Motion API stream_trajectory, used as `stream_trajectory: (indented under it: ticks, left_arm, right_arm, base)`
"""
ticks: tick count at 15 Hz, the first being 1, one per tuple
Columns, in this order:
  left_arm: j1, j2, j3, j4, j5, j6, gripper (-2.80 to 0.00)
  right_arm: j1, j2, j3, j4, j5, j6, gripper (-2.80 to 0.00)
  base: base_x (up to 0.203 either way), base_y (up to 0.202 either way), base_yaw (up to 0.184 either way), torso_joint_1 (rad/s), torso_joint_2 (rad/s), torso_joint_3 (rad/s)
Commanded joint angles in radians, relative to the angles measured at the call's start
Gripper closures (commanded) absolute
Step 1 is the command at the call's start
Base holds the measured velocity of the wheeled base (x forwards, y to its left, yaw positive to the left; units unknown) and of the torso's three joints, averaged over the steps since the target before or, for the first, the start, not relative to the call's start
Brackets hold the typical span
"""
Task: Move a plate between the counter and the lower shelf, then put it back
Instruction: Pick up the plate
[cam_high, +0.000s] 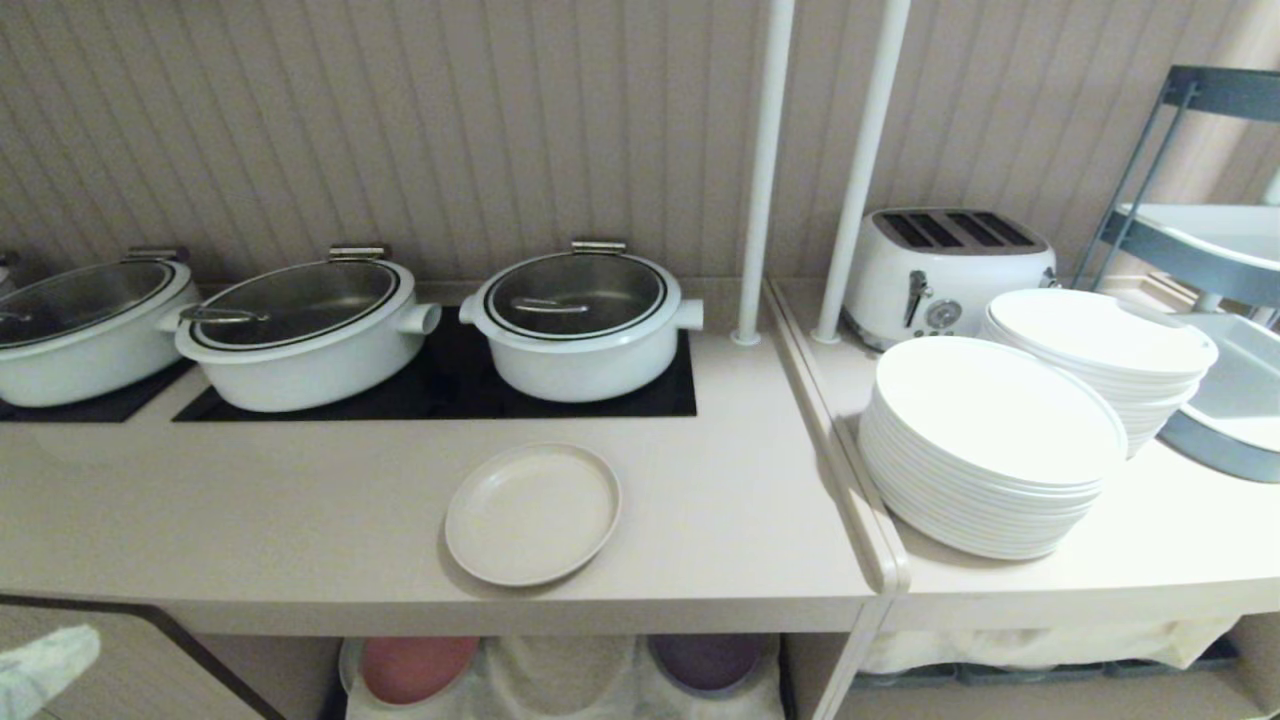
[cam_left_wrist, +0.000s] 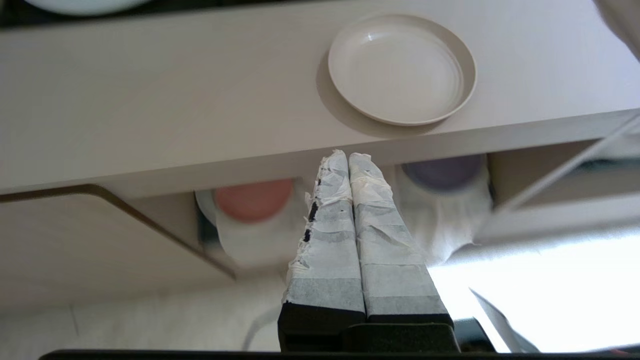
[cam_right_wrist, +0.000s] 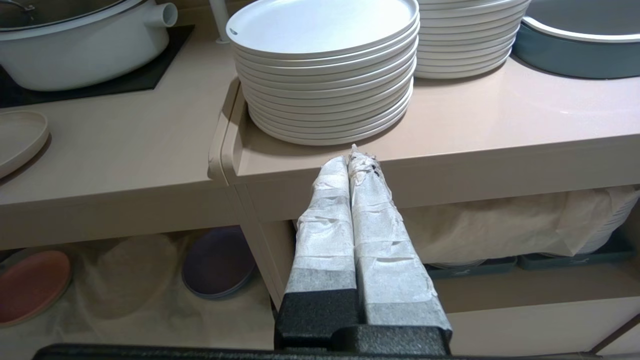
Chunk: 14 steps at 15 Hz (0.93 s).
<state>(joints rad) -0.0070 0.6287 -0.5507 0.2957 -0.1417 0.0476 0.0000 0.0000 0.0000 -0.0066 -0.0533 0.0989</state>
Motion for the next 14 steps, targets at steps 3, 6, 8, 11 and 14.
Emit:
stream_trajectory:
  ticks: [3,6,8,11,14]
  left_arm:
    - [-0.002,0.356,-0.260,0.264,-0.004,-0.028,0.00]
    - [-0.002,0.537,-0.362,0.354,-0.014,-0.059,0.00]
    - [-0.010,0.643,-0.392,0.368,-0.015,-0.065,0.00]
    - [-0.053,0.789,-0.438,0.372,-0.009,-0.097,0.00]
    - [-0.145,0.918,-0.488,0.363,0.070,-0.172,0.00]
  right_arm:
    - [0.000,0.000,0.000,-0.001,0.000,0.001,0.00]
    - [0.000,0.000,0.000,-0.001,0.000,0.001,0.00]
    - [0.000,0.000,0.000,-0.001,0.000,0.001,0.00]
    - [0.000,0.000,0.000,0.000,0.000,0.001,0.00]
    - [0.000,0.000,0.000,0.000,0.000,0.001,0.00]
  base:
    - [0.000,0.000,0.000,0.000,0.00,0.000]
    - [0.000,0.000,0.000,0.000,0.00,0.000]
    - [0.000,0.000,0.000,0.000,0.00,0.000]
    - [0.000,0.000,0.000,0.000,0.00,0.000]
    - [0.000,0.000,0.000,0.000,0.00,0.000]
